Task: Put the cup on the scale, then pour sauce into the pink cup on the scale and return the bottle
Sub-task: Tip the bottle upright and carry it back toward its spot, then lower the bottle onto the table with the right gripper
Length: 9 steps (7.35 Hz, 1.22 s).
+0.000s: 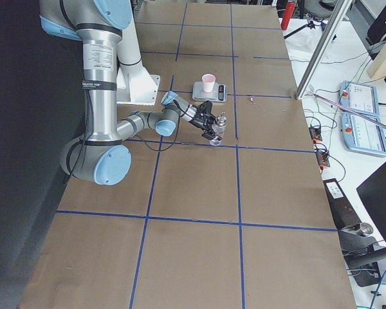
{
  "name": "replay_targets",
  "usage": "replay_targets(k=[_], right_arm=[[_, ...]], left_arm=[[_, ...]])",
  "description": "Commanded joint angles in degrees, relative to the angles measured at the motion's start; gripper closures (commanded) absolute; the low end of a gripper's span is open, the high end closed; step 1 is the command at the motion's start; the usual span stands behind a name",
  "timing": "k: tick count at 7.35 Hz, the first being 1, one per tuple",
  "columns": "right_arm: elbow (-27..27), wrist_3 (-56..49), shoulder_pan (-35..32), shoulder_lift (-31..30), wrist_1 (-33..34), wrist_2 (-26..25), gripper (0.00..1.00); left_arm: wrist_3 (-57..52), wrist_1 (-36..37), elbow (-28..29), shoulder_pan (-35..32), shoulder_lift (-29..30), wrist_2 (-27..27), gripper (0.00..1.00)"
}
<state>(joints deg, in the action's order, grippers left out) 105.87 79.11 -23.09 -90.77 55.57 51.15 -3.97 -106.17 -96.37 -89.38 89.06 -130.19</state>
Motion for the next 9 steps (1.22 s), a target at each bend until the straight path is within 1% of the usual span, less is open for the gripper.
replay_targets(k=[1, 9], right_arm=[[-0.5, 0.4, 0.0, 0.0, 0.2, 0.5, 1.0], [-1.9, 0.4, 1.4, 0.2, 0.3, 0.7, 1.0]], left_arm=[[-0.1, 0.0, 0.1, 0.0, 0.0, 0.0, 0.0], [-0.2, 0.0, 0.3, 0.0, 0.0, 0.0, 0.0]])
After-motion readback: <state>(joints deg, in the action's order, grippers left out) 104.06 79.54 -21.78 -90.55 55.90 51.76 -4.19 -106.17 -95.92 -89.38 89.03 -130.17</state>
